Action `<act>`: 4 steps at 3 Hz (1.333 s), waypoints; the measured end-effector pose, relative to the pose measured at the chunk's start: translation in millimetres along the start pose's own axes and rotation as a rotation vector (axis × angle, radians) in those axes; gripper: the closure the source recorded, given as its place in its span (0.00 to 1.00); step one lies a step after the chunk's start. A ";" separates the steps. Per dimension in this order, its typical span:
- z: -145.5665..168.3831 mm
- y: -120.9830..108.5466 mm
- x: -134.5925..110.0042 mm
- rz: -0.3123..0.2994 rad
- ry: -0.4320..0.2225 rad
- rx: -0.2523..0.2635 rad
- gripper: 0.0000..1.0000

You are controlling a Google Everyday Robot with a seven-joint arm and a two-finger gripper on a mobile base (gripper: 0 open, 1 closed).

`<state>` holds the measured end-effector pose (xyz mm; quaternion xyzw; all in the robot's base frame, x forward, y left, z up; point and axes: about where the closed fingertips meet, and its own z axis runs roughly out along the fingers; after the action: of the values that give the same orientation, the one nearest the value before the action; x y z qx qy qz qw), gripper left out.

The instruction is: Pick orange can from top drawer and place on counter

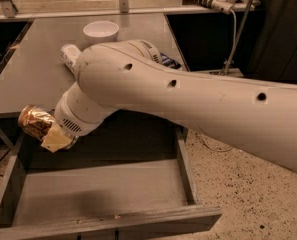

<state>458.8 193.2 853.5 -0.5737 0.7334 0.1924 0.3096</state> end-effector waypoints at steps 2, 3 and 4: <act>5.6 -13.0 -28.3 -0.016 -0.017 0.005 1.00; 36.9 -52.7 -91.9 -0.062 -0.009 -0.049 1.00; 34.7 -51.4 -99.2 -0.067 -0.019 -0.050 1.00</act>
Offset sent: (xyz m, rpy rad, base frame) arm 0.0528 0.0564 0.0398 0.0344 -0.0395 0.0253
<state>531.1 273.2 898.7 -0.6035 0.7059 0.2056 0.3085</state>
